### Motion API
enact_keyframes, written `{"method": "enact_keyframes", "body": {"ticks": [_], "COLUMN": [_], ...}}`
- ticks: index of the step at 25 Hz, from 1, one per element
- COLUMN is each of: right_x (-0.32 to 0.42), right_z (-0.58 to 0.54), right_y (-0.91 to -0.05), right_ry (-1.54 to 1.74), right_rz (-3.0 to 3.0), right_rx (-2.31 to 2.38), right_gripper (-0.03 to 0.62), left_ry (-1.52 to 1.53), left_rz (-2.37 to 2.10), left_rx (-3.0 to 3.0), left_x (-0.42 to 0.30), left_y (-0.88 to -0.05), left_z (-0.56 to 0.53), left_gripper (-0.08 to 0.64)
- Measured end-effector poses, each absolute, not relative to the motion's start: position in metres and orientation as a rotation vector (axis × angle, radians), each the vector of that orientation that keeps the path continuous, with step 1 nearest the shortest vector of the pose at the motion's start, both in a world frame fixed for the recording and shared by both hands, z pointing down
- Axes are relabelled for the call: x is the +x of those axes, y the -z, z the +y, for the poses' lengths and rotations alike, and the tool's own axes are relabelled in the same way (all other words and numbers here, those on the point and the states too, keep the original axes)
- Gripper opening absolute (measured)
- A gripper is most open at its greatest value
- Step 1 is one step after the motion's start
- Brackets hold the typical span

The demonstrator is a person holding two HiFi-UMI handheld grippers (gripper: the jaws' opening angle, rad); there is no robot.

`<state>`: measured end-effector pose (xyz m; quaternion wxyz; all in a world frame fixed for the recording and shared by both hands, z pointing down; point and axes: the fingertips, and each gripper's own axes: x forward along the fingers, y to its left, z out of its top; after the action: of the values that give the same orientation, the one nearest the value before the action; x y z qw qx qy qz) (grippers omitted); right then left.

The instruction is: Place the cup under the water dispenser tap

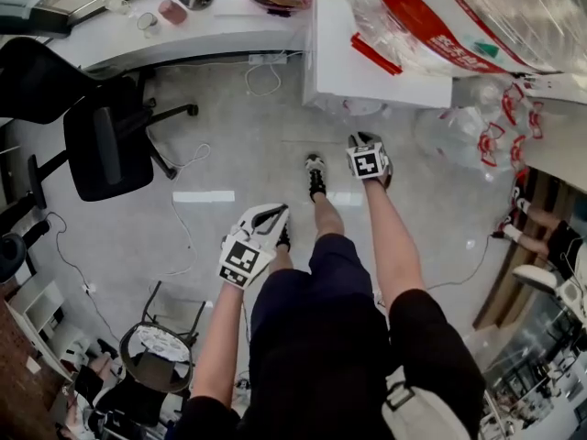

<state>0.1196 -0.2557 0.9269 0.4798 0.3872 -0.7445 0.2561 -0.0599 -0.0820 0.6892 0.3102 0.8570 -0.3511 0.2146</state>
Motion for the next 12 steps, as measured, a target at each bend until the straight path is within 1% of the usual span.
{"method": "enact_keyframes", "body": {"ticks": [4,8,10,12], "right_x": [0.131,0.145,0.15,0.15], "right_z": [-0.244,-0.236,-0.232,-0.229], "right_y": [-0.901,-0.876,-0.866,-0.856], "right_ry": [-0.652,-0.786,-0.817,-0.833], "right_rz": [-1.825,-1.837,-1.838,-1.853], "right_rx": [0.993,1.127,1.153,1.155], "right_gripper": [0.072,0.061,0.051,0.026], "left_ry": [-0.581,-0.608,-0.614,-0.614], "left_rz": [-0.914,-0.896,-0.894,-0.89], "left_rx": [2.287,2.31,2.319,2.331], "left_x": [-0.062,-0.065,-0.065,-0.066], "left_y": [-0.677,-0.664,-0.658,-0.654], "left_z": [-0.078,-0.074,-0.073,-0.074], "left_gripper": [-0.002,-0.002,-0.002,-0.002]}}
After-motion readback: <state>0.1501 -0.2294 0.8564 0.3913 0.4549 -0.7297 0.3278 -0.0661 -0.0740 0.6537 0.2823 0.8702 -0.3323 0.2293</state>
